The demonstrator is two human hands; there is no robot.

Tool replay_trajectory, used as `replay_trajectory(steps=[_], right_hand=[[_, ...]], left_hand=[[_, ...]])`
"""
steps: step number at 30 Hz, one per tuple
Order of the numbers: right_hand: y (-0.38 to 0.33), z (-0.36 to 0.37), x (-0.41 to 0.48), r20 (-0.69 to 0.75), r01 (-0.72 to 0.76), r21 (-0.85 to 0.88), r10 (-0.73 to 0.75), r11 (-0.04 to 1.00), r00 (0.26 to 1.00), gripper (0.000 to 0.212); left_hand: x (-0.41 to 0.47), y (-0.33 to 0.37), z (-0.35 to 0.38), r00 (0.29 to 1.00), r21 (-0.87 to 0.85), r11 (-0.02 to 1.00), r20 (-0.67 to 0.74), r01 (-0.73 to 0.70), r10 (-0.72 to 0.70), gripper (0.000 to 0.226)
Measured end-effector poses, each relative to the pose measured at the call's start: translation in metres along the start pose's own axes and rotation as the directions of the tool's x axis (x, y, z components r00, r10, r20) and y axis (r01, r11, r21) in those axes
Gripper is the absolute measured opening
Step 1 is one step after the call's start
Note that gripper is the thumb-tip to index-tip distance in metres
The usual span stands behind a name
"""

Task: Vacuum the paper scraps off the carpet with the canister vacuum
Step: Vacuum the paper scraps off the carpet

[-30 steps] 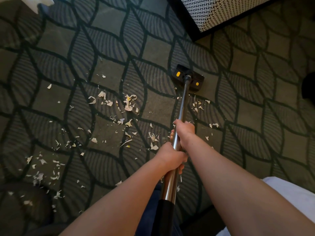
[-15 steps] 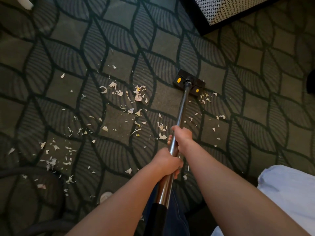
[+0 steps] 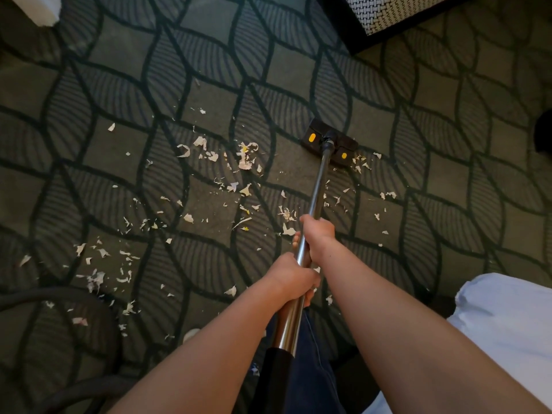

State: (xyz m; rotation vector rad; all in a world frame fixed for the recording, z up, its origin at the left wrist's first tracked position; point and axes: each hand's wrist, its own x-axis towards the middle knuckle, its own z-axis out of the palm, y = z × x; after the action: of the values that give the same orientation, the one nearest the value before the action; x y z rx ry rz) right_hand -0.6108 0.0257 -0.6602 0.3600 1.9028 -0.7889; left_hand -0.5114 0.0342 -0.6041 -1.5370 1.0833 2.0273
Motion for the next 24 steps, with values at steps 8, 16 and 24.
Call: replay_trajectory(steps=[8,16,24], right_hand=[[0.027,0.014,-0.014,0.009,-0.019,0.006,0.019,1.000,1.000,0.026],[0.069,0.035,-0.039,0.013,-0.034,0.036,0.033,0.999,0.999,0.023],[0.120,0.048,-0.064,0.038,-0.054,0.096,0.050,0.994,0.998,0.029]], left_hand=[[-0.010,-0.029,-0.013,0.999,-0.002,1.000,0.044,0.019,-0.019,0.030],[-0.028,-0.072,-0.034,0.998,0.031,0.999,0.046,0.037,-0.038,0.030],[-0.059,-0.120,-0.043,0.998,0.041,0.998,0.039,0.056,-0.058,0.030]])
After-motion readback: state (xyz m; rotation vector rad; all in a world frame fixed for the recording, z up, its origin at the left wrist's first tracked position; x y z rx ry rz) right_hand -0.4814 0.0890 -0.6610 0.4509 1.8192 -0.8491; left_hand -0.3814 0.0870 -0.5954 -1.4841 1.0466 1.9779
